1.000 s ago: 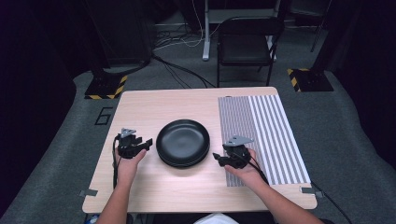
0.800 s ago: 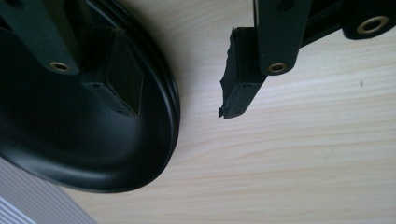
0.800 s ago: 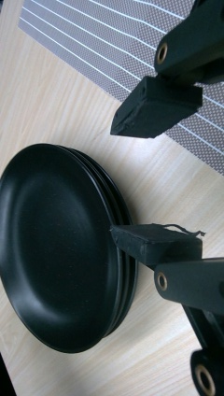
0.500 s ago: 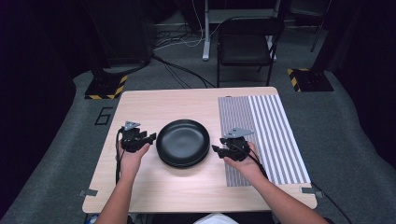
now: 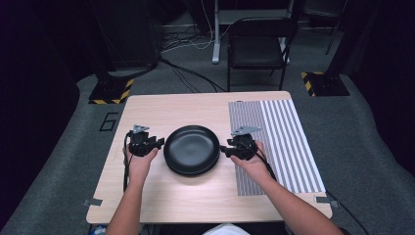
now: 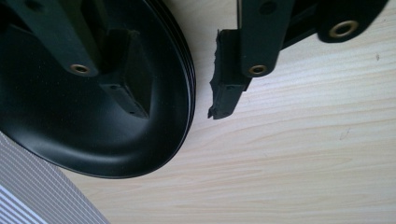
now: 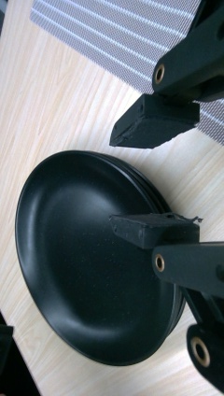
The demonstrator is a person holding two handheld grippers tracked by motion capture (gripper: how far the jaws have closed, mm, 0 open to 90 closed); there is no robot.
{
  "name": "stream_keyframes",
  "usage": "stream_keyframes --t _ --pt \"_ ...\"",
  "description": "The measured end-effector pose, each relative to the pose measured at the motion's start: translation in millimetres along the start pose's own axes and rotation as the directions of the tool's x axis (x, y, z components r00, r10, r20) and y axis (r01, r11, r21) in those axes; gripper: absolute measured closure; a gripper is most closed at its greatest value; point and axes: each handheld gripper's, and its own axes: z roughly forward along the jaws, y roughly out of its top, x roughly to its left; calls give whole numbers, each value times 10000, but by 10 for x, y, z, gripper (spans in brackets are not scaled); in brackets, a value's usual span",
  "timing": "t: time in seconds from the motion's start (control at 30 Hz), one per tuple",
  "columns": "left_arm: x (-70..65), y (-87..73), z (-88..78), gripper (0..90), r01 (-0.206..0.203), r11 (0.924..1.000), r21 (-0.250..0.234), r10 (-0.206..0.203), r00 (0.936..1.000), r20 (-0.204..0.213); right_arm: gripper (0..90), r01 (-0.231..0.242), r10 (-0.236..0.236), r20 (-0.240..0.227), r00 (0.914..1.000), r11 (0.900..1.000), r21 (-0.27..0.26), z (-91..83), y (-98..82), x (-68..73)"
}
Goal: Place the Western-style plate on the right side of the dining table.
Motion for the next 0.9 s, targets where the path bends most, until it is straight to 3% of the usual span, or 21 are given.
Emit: stream_keyframes --t 0.3,0.53,0.7,0.9 --pt "18 -77 31 593 157 9998 -78 -153 9991 386 634 -29 28 401 9992 10000 21 82 3 -22" --pt "43 -125 32 567 309 9995 -66 -305 9984 471 575 -358 360 250 9990 9993 -91 120 15 -54" --pt "36 -147 45 577 172 9999 -10 -171 9982 574 569 -452 454 301 9985 9989 -76 141 8 -63" --pt "18 -162 64 606 111 9998 181 -122 9981 600 634 -67 74 516 9986 9999 -143 171 4 -49"
